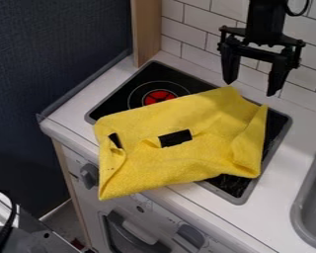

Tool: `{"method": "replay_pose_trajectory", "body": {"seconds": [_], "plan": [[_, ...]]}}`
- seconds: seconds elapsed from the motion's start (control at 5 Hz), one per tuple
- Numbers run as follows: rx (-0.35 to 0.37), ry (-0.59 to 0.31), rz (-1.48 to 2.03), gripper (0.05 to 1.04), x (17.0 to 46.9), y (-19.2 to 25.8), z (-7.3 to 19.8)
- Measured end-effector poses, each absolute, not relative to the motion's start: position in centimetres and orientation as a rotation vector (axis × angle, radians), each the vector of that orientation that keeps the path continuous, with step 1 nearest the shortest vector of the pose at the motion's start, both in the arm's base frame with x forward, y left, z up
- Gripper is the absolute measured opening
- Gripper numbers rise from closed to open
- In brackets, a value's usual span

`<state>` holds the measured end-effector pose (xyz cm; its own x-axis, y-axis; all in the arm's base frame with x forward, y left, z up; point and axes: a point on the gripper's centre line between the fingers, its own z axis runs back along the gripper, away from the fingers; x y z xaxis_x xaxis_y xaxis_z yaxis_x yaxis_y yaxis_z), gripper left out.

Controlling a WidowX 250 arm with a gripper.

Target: Move the cloth to the bottom right of the stove

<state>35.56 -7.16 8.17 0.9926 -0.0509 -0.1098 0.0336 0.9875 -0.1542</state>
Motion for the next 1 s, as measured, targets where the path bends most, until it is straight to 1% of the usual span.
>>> {"method": "replay_pose_trajectory", "body": {"seconds": [0.2,0.4,0.6,0.8,1.0], "plan": [[-0.144,0.165,-0.041,1.001,34.9,-7.0,6.4],[-0.118,0.194,-0.048,1.001,33.4,-5.4,4.2],[-0.106,0.179,-0.037,1.001,32.9,-3.4,2.7],[-0.054,0.185,-0.038,1.001,32.1,-1.3,1.6],[-0.035,0.157,-0.027,1.001,31.5,0.1,1.3]]}}
